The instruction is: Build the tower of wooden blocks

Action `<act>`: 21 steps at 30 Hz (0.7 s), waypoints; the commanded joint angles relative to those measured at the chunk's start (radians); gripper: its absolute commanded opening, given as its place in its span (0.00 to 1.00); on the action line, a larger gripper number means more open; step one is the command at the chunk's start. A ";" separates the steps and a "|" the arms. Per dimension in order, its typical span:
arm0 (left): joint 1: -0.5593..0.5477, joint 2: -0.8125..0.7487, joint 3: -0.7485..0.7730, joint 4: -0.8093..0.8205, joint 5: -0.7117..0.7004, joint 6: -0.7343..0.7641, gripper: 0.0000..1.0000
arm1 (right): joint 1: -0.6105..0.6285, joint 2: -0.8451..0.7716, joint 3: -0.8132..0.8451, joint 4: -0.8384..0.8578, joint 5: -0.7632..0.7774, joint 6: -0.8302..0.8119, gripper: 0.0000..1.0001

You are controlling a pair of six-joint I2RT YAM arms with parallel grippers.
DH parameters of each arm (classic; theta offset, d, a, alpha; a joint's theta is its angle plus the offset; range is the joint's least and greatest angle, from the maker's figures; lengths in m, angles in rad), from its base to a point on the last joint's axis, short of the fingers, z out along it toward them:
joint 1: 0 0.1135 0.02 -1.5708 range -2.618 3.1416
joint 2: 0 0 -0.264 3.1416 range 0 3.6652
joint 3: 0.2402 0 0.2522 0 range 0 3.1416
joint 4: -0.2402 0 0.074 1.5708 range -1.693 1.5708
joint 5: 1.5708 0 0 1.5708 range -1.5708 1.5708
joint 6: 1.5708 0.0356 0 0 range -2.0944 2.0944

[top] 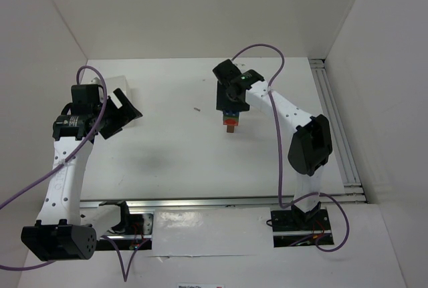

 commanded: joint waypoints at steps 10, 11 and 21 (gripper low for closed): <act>0.006 -0.024 0.000 0.022 0.007 -0.011 0.99 | -0.016 0.010 0.000 0.048 -0.001 -0.008 0.73; 0.006 -0.024 0.000 0.022 0.007 -0.011 0.99 | -0.016 0.010 0.000 0.048 -0.001 -0.008 0.73; 0.006 -0.024 0.000 0.022 0.007 -0.011 0.99 | -0.016 0.010 0.000 0.048 -0.001 -0.008 0.73</act>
